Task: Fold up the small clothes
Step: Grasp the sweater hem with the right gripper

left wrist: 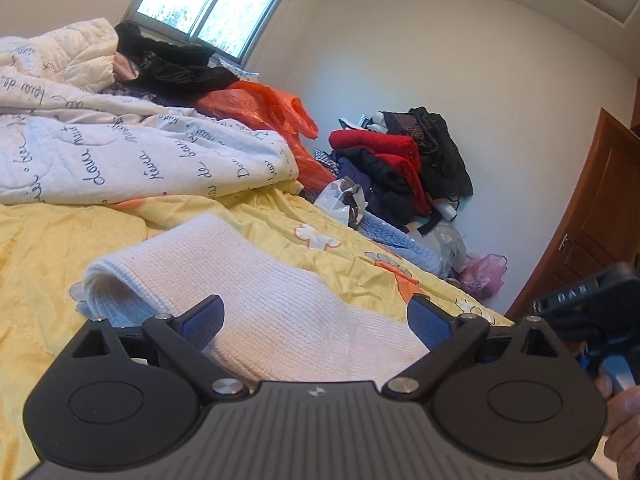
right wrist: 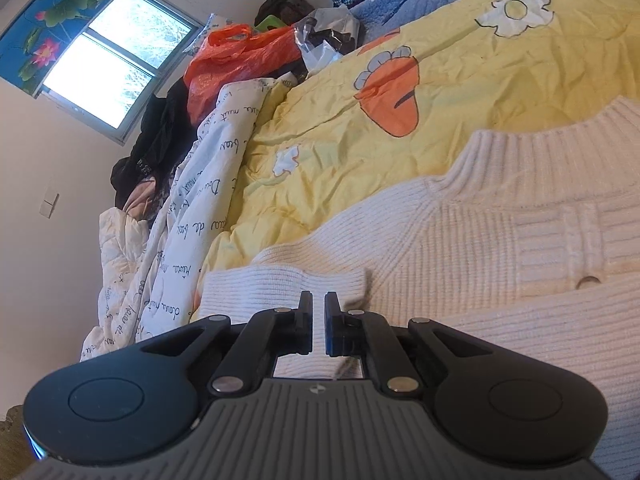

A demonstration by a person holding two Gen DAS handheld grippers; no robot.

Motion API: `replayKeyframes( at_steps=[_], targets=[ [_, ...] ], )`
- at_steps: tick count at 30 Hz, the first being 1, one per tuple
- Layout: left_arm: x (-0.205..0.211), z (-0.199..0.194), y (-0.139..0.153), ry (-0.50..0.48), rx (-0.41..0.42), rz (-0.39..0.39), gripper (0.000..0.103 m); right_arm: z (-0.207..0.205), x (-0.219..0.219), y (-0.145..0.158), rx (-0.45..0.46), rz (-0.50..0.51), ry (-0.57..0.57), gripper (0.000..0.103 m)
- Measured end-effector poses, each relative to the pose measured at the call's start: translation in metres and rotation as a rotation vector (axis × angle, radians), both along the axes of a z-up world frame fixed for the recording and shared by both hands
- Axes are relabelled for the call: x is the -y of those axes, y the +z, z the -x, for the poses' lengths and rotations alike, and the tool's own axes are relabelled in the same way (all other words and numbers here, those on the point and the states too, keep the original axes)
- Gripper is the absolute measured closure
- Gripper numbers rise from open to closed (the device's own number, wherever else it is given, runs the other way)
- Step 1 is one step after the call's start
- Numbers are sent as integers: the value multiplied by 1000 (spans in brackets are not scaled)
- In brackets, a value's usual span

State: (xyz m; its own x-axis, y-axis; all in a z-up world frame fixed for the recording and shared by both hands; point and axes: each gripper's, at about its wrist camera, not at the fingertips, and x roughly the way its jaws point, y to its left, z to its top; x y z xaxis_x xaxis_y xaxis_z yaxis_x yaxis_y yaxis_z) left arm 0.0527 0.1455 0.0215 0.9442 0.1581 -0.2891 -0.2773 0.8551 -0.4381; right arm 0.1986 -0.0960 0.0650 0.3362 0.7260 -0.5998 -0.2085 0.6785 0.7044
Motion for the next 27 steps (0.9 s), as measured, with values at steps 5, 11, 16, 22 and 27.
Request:
replayKeyframes(
  at_steps=[5,11,16,22,27],
  targets=[
    [-6,-2,-3,2,-11,41,4,0,5,-11,-37,-17,-31,27],
    [-9,-2,-5,8,-11,69,4,-3,-23,-26,-58,-48,24,46],
    [-10,-2,-5,8,-12,74,4,-3,-43,-33,-51,-11,38,44],
    [-10,-2,-6,4,-15,82,4,-3,-45,-29,-53,-6,85,78],
    [-11,-3,-6,5,-17,81,4,-3,-43,-44,-101,-16,56,78]
  ],
)
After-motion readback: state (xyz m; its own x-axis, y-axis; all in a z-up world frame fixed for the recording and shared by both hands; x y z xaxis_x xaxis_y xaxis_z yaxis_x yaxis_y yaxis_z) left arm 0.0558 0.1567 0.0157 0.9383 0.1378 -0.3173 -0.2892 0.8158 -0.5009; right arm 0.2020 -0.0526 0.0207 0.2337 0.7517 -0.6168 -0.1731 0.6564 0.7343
